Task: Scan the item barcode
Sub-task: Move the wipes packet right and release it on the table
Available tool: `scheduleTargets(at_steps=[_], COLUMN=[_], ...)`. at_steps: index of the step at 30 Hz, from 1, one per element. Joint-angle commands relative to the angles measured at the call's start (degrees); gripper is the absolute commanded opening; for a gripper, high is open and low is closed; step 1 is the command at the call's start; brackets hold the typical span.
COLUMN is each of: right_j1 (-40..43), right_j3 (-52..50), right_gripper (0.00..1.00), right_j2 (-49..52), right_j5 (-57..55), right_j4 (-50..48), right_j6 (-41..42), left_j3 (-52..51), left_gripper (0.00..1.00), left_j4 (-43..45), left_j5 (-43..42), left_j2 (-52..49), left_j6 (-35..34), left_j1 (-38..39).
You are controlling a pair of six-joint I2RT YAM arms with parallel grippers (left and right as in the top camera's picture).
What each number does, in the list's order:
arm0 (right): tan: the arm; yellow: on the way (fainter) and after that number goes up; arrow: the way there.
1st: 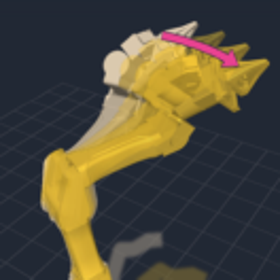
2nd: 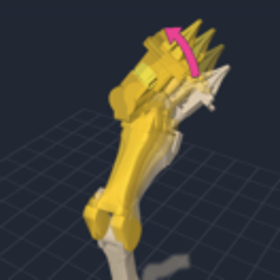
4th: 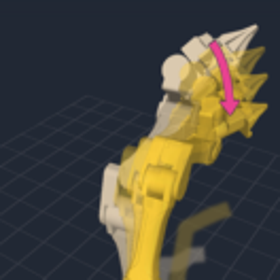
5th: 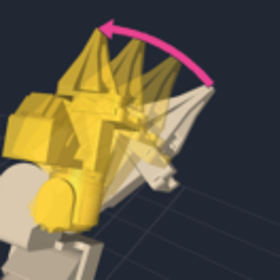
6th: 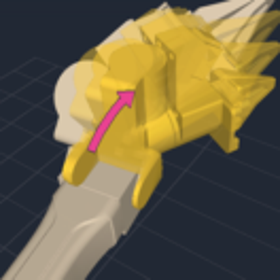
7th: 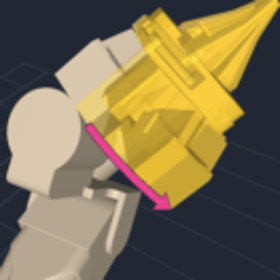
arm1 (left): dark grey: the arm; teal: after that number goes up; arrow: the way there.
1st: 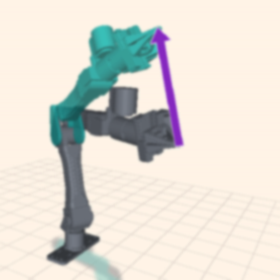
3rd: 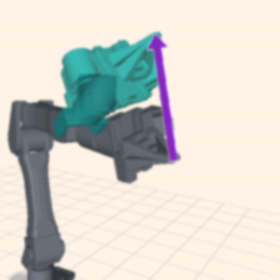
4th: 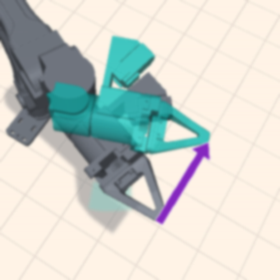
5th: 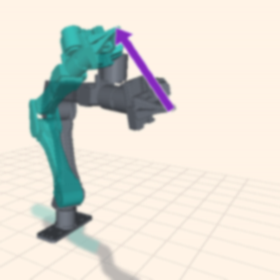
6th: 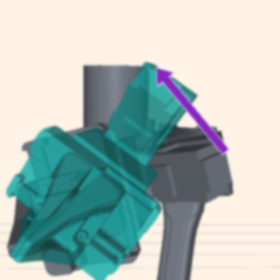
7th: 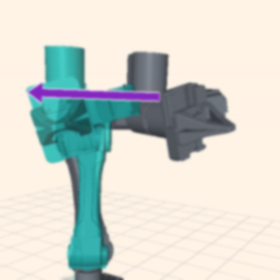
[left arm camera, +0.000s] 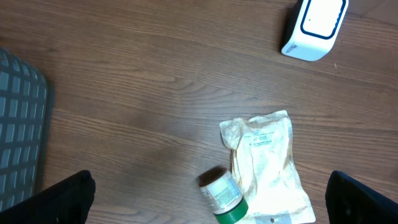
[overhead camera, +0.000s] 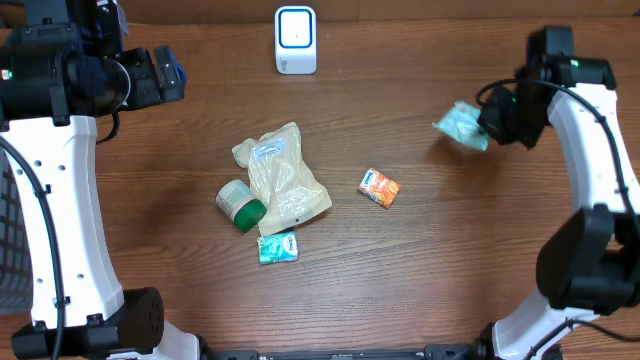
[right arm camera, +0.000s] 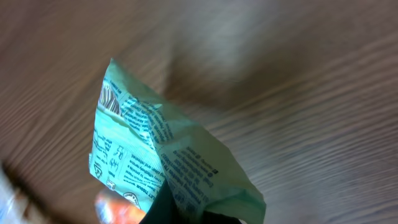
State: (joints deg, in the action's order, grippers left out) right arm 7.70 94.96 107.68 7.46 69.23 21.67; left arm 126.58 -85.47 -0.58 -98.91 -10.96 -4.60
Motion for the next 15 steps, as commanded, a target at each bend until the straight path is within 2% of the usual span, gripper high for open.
scheduleTargets(at_steps=[1,4,5,7,10,12,15], right_j1=[4.2,7.02,7.87,9.07,10.12,10.29,10.14], right_j3=[-3.78,-6.54,-7.34,-8.31,-8.52,-8.11,-5.99], right_gripper=[0.04,0.05,0.1,0.25,0.6,0.65,0.66], right_j2=[1.49,2.12,2.29,2.4,2.38,2.38,2.36], right_j5=[0.7,0.55,0.52,0.04,-0.02,0.33,1.55], right_j4=[-2.89,-5.09,-5.81,-6.21,-5.18,-3.69,-0.09], right_j6=[5.01,5.57,5.57,5.55,3.61,1.6,-1.44], left_j3=[0.52,0.52,0.52,0.52,0.52,0.52,0.52], left_gripper=[1.0,0.99,1.0,1.0,1.0,1.0,1.0], left_j4=[0.22,0.22,0.22,0.22,0.24,0.22,0.22], left_j5=[0.59,0.59,0.59,0.59,0.59,0.59,0.59], left_j2=[-0.17,-0.17,-0.17,-0.17,-0.17,-0.17,-0.17], left_j6=[-0.63,-0.63,-0.63,-0.63,-0.63,-0.63,-0.63], left_j1=[0.11,0.11,0.11,0.11,0.11,0.11,0.11])
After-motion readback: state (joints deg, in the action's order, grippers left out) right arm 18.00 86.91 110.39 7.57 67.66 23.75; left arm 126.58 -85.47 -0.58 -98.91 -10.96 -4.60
